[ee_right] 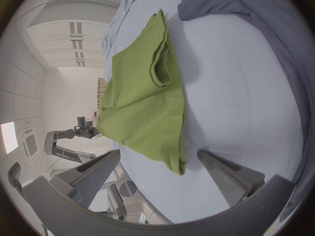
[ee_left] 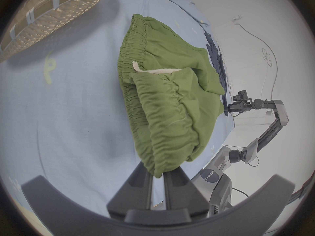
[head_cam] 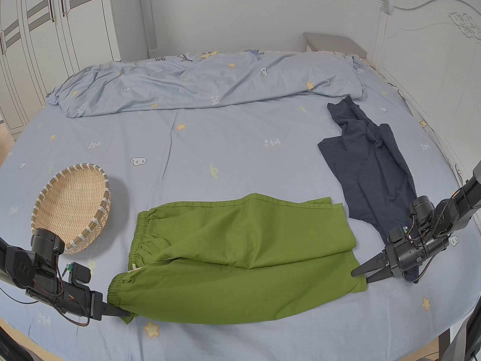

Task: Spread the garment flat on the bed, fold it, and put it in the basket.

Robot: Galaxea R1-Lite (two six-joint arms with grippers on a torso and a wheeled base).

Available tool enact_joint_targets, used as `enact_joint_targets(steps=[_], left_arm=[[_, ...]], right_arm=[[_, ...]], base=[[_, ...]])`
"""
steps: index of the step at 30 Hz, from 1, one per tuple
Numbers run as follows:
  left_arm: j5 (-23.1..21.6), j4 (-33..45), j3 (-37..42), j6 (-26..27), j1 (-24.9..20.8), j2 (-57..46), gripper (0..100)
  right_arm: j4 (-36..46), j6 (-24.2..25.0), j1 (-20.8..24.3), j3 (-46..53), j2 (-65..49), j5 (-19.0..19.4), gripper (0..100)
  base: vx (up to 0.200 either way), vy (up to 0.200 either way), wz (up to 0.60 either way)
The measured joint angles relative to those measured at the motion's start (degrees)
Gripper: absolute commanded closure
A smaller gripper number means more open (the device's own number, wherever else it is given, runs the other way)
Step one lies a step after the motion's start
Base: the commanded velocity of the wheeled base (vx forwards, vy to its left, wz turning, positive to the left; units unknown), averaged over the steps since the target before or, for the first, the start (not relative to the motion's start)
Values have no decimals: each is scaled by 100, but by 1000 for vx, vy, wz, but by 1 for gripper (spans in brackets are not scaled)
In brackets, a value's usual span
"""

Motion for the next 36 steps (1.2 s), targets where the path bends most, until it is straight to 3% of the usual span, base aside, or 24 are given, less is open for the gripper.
enact_joint_targets(steps=[23, 24, 36], left_arm=[[0, -40, 6, 0, -24, 17, 100], [2, -40, 9, 0, -24, 17, 100], [-2, -49, 2, 0, 52, 4, 100]], right_arm=[[-995, 63, 282, 492, 143, 77, 0], [-1070, 63, 282, 528, 143, 77, 100], [-1347, 102, 227, 718, 176, 35, 100]], base=[[0, 0, 0], [0, 0, 0], [0, 0, 0]])
